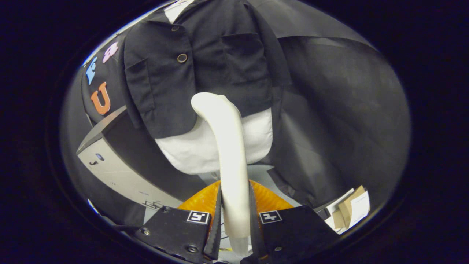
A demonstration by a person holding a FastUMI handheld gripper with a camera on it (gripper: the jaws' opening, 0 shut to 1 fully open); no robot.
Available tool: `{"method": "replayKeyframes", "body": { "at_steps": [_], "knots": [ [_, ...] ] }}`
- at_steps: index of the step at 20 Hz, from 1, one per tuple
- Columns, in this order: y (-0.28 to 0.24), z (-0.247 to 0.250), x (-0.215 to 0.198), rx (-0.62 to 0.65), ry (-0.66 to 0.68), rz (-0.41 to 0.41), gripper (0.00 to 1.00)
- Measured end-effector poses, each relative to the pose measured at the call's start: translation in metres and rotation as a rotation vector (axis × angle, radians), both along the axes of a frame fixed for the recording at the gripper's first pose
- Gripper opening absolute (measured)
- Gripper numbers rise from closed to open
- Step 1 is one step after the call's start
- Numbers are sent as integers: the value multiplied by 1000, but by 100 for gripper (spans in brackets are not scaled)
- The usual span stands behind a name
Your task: Iron the clothes twice with a garment steamer, once on the left side and once on the right side.
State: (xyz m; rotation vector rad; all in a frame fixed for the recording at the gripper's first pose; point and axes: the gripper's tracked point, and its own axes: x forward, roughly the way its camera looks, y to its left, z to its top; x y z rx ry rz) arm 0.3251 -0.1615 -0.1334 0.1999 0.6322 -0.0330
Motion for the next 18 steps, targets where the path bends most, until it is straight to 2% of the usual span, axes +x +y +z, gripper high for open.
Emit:
{"method": "replayKeyframes", "body": {
  "at_steps": [6, 12, 18],
  "knots": [
    [30, -40, -87, 32, 33, -45, 36],
    [85, -39, -189, 15, -4, -116, 36],
    [157, 7, -274, -64, -69, -25, 36]
  ]
}}
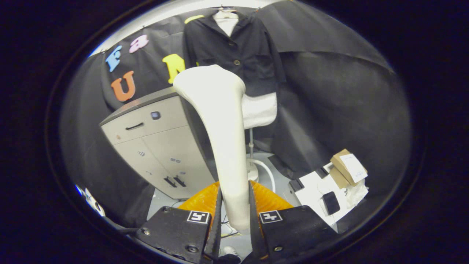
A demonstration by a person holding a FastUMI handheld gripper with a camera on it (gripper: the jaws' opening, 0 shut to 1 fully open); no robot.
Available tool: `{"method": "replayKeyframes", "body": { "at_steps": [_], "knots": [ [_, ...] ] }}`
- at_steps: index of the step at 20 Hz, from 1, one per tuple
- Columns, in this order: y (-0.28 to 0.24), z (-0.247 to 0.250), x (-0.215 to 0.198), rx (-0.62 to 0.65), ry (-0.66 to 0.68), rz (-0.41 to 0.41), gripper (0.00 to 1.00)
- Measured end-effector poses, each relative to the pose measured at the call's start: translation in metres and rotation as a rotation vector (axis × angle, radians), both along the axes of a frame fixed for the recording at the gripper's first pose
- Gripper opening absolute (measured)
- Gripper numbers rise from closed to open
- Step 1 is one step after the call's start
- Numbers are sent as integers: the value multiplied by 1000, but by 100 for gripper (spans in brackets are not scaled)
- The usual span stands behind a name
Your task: Iron the clothes twice with a garment steamer, once on the left side and once on the right side.
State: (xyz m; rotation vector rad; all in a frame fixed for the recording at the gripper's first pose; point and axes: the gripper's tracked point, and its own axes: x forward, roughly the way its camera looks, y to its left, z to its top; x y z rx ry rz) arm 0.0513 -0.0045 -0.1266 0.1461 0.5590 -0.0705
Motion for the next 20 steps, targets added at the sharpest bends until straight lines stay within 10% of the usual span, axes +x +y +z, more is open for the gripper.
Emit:
{"method": "replayKeyframes", "body": {
  "at_steps": [8, 20],
  "knots": [
    [70, 15, -81, -72, -52, 118, 36],
    [76, 17, -97, -96, -105, 123, 36]
  ]
}}
